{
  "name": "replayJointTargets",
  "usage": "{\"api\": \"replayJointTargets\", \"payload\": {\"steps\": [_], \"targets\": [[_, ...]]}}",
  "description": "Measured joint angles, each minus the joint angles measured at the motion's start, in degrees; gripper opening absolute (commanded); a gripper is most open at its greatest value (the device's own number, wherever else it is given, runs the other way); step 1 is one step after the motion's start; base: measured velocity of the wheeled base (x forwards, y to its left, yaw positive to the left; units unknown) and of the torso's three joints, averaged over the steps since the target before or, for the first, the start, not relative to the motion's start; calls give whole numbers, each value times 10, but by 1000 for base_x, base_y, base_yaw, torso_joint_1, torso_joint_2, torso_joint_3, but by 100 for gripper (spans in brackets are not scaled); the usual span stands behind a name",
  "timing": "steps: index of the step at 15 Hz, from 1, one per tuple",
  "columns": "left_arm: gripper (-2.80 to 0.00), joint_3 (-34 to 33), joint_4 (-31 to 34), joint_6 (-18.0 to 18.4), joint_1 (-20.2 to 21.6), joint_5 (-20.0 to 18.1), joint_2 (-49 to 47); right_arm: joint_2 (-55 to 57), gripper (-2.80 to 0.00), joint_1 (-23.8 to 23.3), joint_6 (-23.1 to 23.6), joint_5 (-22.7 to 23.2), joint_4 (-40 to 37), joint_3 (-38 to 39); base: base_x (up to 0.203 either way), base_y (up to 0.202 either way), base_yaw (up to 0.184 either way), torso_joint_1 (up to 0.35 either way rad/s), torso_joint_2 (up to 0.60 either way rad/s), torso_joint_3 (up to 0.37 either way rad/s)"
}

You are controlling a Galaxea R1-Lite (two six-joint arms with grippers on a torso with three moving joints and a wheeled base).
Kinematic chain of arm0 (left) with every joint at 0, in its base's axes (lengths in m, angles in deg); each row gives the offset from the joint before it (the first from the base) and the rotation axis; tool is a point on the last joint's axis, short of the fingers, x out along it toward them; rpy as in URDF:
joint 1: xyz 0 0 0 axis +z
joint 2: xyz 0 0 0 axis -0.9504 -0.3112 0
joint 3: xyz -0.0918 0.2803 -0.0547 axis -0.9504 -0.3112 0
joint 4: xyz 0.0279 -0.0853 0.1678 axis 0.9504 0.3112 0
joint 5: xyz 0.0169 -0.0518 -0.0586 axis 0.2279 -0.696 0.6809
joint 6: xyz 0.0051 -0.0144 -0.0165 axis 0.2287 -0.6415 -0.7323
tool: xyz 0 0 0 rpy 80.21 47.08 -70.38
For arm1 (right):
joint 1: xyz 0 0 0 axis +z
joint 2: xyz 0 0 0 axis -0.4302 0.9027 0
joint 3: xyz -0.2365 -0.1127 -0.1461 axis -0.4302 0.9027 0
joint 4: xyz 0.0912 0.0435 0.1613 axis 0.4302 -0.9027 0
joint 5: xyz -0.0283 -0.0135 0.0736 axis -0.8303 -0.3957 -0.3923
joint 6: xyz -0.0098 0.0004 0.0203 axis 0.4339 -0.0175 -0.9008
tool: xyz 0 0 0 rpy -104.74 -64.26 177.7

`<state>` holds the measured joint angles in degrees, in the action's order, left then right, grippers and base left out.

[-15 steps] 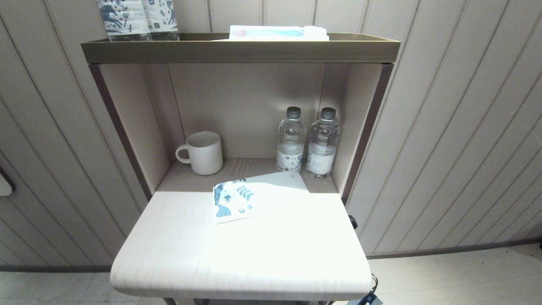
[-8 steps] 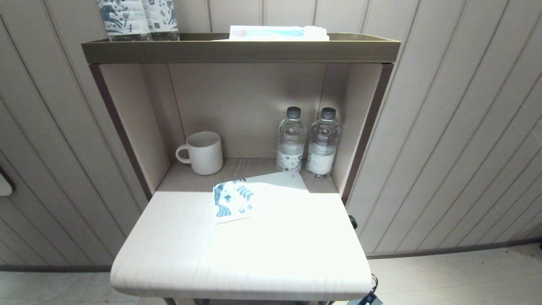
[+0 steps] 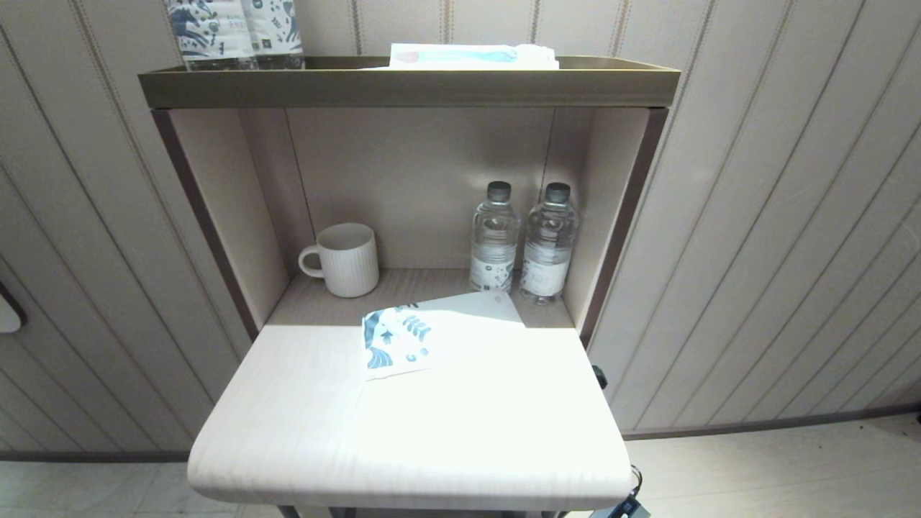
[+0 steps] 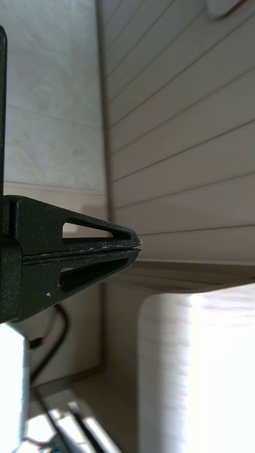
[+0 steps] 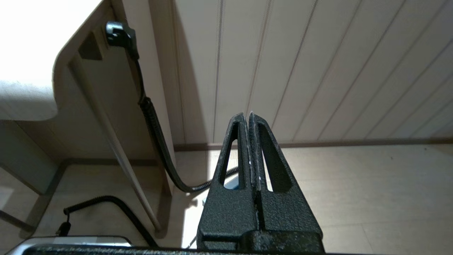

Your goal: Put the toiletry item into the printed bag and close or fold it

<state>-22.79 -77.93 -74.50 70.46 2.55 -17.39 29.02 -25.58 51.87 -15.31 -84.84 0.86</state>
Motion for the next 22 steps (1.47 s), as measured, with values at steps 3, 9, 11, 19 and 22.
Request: {"api": "replayJointTargets", "payload": {"steps": [3,9,11,19,22], "targets": [[-280,-4,-27,26,13,0,49,0,-280,0,3,34,82,35,0,0,0,0,0,0],[-280,-6,-19,-14,15,-22,67,0,-280,0,-10,29,97,45,0,0,0,0,0,0],[-280,4,13,-41,15,-25,68,0,-280,0,-17,26,97,46,0,0,0,0,0,0],[-280,-45,-72,-4,14,-48,68,1,-280,0,-18,25,96,46,0,0,0,0,0,0],[-280,-51,-70,-27,14,-38,68,1,-280,0,-19,25,96,46,0,0,0,0,0,0]]}}
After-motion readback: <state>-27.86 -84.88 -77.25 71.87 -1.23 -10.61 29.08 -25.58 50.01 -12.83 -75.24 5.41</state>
